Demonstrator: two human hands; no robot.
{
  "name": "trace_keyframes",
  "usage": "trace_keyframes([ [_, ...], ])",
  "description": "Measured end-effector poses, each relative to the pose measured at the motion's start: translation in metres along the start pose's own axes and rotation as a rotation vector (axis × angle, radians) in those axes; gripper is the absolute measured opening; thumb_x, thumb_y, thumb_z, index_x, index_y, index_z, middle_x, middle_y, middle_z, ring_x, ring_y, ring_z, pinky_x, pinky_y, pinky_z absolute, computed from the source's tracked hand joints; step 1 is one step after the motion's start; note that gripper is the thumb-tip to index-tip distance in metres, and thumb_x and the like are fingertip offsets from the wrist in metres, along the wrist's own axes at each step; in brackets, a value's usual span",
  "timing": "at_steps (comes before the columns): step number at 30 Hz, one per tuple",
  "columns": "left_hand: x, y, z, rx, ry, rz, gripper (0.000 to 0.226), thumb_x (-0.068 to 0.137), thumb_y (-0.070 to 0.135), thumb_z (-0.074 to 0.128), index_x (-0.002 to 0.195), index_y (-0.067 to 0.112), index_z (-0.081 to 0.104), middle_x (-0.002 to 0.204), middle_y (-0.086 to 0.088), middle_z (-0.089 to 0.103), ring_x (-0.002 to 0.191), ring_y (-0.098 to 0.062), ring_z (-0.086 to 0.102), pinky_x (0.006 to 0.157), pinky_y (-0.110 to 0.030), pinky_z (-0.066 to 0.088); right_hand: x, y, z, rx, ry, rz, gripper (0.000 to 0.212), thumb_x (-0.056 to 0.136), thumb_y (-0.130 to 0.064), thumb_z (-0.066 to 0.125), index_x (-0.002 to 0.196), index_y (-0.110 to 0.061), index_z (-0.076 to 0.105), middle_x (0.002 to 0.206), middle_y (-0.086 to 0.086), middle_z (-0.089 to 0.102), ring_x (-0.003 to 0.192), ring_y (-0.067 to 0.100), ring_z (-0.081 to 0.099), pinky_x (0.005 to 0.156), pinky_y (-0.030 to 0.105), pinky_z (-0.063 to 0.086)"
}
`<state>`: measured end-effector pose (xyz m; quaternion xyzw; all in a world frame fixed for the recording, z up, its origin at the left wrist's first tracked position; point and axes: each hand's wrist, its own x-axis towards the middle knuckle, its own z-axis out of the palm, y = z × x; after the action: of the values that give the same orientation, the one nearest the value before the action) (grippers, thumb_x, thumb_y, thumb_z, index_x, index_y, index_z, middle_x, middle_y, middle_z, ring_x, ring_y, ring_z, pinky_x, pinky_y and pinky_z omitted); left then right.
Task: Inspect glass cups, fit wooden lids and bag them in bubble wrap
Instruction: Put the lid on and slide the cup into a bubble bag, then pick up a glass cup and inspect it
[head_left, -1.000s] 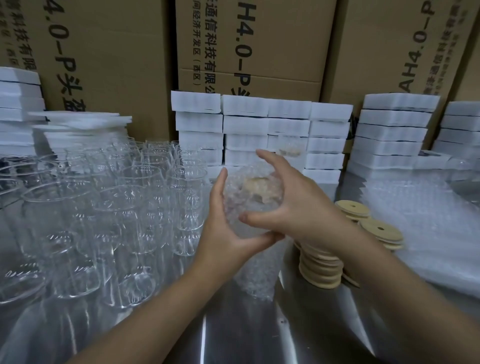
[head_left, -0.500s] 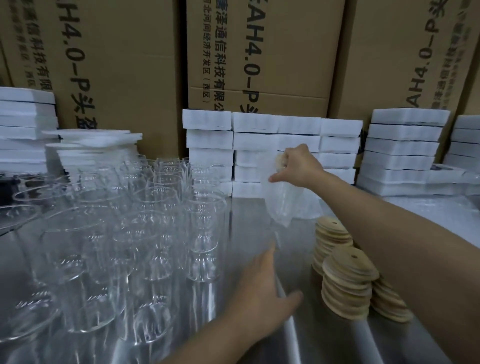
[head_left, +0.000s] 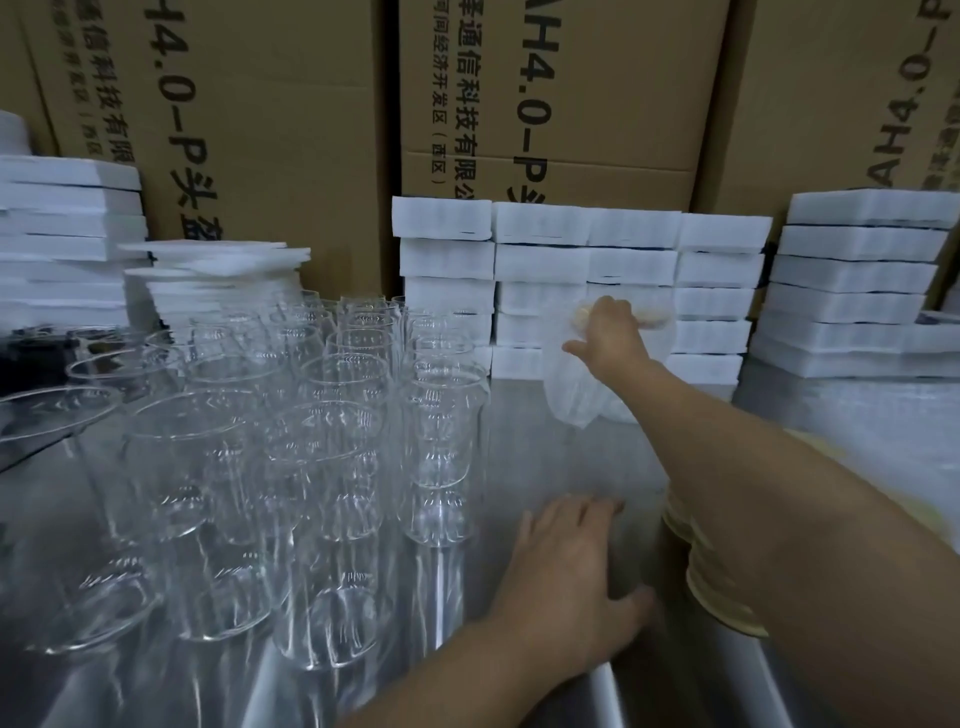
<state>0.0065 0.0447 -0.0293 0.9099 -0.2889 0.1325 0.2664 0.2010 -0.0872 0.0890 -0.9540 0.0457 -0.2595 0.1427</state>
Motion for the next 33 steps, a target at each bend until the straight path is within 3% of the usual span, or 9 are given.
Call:
trace_keyframes([
  [2,0.000,0.000,0.000,-0.009,-0.003,-0.006,0.072,0.087,0.044,0.063,0.148,0.023,0.030,0.147,0.002,0.035,0.139,-0.015,0.025,0.120,-0.037,0.015,-0.001,0.003,0.005,-0.063,-0.022,-0.066,0.046,0.102,-0.020,0.043,0.139,0.005,0.031,0.145,0.022,0.030,0.132,0.035,0.032,0.099,0.016,0.035],
  [8,0.000,0.000,0.000,-0.048,-0.021,0.001,0.072,0.088,0.043,0.063,0.149,0.023,0.030,0.147,0.002,0.034,0.138,-0.014,0.025,0.119,-0.035,0.015,-0.013,0.016,0.003,-0.282,-0.359,-0.032,0.079,0.101,-0.024,0.043,0.151,-0.016,-0.018,0.157,0.010,-0.026,0.146,0.032,-0.017,0.117,0.053,0.001],
  [11,0.001,-0.002,0.000,-0.080,-0.007,0.005,0.074,0.088,0.040,0.063,0.151,0.021,0.028,0.145,0.000,0.036,0.138,-0.014,0.027,0.117,-0.026,0.017,-0.017,0.013,-0.007,-0.318,-0.391,-0.065,0.079,0.100,-0.029,0.045,0.152,-0.019,-0.014,0.160,0.011,-0.015,0.147,0.033,-0.010,0.117,0.056,0.000],
  [15,0.003,-0.004,0.000,-0.126,-0.016,-0.005,0.077,0.089,0.038,0.062,0.153,0.022,0.023,0.148,-0.002,0.035,0.140,-0.015,0.025,0.114,-0.021,0.016,-0.028,-0.004,-0.029,-0.239,-0.152,-0.198,0.066,0.098,-0.029,0.043,0.153,-0.016,0.009,0.154,0.013,0.026,0.138,0.035,0.028,0.112,0.049,0.021],
  [20,0.003,-0.006,0.001,-0.197,-0.025,-0.047,0.080,0.087,0.034,0.065,0.153,0.021,0.022,0.149,-0.004,0.036,0.141,-0.017,0.028,0.114,-0.023,0.021,-0.076,-0.051,-0.071,0.459,-0.099,-0.138,0.040,0.099,-0.038,0.041,0.134,-0.018,0.047,0.124,0.003,0.057,0.110,0.020,0.054,0.086,0.031,0.043],
  [23,0.003,-0.004,0.000,-0.287,-0.039,-0.103,0.081,0.086,0.030,0.069,0.153,0.022,0.023,0.144,-0.004,0.042,0.134,-0.017,0.039,0.112,-0.028,0.032,-0.127,-0.070,-0.078,0.629,-0.158,-0.242,0.026,0.098,-0.042,0.045,0.108,-0.025,0.061,0.105,-0.009,0.063,0.104,0.012,0.057,0.081,0.022,0.043],
  [25,0.004,-0.002,0.000,-0.307,-0.068,-0.122,0.073,0.086,0.029,0.069,0.149,0.020,0.032,0.140,-0.005,0.048,0.127,-0.020,0.048,0.107,-0.032,0.039,-0.158,-0.075,-0.072,0.602,-0.195,-0.366,0.033,0.097,-0.046,0.046,0.115,-0.024,0.063,0.121,-0.009,0.060,0.109,0.007,0.053,0.084,0.016,0.037],
  [29,0.003,0.001,-0.001,-0.341,-0.089,-0.109,0.043,0.085,0.025,0.071,0.122,0.008,0.056,0.115,-0.013,0.062,0.111,-0.030,0.059,0.087,-0.030,0.048,-0.179,-0.080,-0.057,0.477,-0.261,-0.410,0.047,0.091,-0.054,0.051,0.127,-0.025,0.056,0.145,0.000,0.042,0.131,0.014,0.042,0.108,0.033,0.035],
  [33,0.001,0.000,-0.003,-0.327,-0.102,-0.114,0.033,0.086,0.027,0.068,0.109,0.004,0.059,0.093,-0.006,0.060,0.097,-0.032,0.064,0.076,-0.031,0.048,-0.185,-0.076,-0.054,0.480,-0.213,-0.402,0.037,0.085,-0.052,0.064,0.101,-0.021,0.052,0.108,-0.009,0.051,0.103,0.011,0.051,0.076,0.021,0.039],
])
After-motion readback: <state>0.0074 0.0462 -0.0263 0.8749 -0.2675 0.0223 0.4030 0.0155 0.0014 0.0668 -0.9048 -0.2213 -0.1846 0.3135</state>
